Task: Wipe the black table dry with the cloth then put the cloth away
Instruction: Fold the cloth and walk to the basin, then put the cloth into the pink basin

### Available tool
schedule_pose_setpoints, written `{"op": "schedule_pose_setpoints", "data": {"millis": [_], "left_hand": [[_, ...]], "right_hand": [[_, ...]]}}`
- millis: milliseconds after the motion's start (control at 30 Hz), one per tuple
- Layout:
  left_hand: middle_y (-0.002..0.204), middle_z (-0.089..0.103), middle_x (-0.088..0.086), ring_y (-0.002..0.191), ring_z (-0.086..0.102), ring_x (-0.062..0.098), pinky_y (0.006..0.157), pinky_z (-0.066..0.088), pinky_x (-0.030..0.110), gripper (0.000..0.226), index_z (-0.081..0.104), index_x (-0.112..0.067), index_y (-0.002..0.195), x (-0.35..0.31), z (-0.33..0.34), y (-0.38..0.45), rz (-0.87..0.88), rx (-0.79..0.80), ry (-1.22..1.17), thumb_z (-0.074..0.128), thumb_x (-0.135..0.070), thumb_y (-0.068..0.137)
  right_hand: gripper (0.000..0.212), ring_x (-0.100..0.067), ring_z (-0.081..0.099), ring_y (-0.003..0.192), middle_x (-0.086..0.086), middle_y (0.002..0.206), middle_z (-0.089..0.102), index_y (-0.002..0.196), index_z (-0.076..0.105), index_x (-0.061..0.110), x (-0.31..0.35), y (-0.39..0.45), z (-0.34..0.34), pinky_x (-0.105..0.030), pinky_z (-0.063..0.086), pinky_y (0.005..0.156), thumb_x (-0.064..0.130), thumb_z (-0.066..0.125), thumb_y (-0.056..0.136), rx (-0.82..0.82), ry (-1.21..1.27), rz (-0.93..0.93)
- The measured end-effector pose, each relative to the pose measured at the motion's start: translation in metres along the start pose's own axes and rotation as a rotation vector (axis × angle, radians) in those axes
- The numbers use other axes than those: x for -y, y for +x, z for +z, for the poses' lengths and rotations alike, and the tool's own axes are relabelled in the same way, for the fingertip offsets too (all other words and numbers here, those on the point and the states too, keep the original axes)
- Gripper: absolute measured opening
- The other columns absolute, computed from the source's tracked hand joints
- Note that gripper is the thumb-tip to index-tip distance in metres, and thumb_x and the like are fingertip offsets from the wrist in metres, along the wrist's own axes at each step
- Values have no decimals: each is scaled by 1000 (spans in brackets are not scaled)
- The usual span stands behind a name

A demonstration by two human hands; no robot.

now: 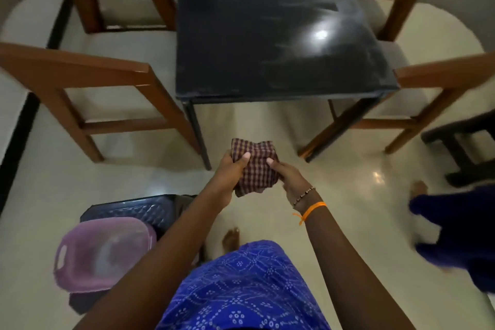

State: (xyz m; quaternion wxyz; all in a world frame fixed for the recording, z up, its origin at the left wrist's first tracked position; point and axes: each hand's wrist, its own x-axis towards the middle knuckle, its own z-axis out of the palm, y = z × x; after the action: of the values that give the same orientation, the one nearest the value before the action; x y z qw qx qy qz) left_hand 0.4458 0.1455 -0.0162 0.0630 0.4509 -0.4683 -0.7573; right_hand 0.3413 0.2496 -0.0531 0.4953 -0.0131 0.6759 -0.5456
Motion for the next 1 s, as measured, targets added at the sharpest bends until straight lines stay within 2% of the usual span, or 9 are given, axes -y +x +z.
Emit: {"op": "schedule_pose_setpoints", "data": {"millis": [100,233,367,467,533,633,700,833,1000], "left_hand": [[119,60,8,100,61,24,71,55,34,37,45,-12,130,-13,-21,12,-25,-82,-98,47,-25,96],[123,58,11,111,56,28,94,48,45,34,47,-8,127,-22,-43,22,-53,-223,-229,49,-16,94],[121,58,12,110,55,30,90,48,50,31,48,-9,122,-18,-62,27,-94,-354,-387,49,-6,92],[127,55,15,109,55,30,74,52,41,40,44,-10,130,-3,-74,28,-120,-482,-529,44,-2,91],[124,56,12,103,56,27,69,51,38,42,44,-13,129,11,-80,19,-119,-586,-628,38,2,90],[126,55,13,113,53,32,85,51,48,47,44,-16,126,40,-93,5,-85,-704,-756,33,7,86],[117,57,11,105,55,28,89,48,48,43,44,-15,121,58,-103,-10,-81,-826,-798,32,9,87],[103,62,11,89,60,21,62,55,31,42,45,-8,123,89,-129,-41,-54,-1076,-885,36,10,86],[100,63,12,90,61,22,72,53,33,45,49,-5,123,113,-171,-70,-43,-1174,-902,37,9,81]], "right_hand": [[38,-25,59,107,-15,122,60,125,51,-3,22,24,20,-33,50,91,18,51,93,221,99,77],[35,-21,62,95,-7,109,64,126,52,7,42,59,52,-33,54,76,14,55,91,338,-53,121],[31,-25,61,97,-10,108,61,119,51,12,54,90,87,-36,52,76,5,55,89,389,-238,136],[30,-31,57,104,-15,110,59,115,51,9,52,103,115,-46,48,90,-3,49,88,457,-363,141],[32,-30,55,103,-17,110,58,117,49,8,42,106,136,-46,47,88,-4,45,87,522,-455,190],[36,-30,54,101,-21,113,56,118,48,5,26,104,168,-41,49,79,-6,43,83,664,-609,224],[37,-29,54,97,-19,109,55,116,49,7,10,98,193,-38,48,76,-7,43,82,770,-710,231],[35,-22,52,88,-12,97,54,111,48,13,-27,75,244,-30,43,70,-6,46,82,946,-916,150],[34,-22,53,92,-17,104,58,115,49,8,-68,50,295,-33,50,81,-5,48,83,1077,-1149,-81]]}}
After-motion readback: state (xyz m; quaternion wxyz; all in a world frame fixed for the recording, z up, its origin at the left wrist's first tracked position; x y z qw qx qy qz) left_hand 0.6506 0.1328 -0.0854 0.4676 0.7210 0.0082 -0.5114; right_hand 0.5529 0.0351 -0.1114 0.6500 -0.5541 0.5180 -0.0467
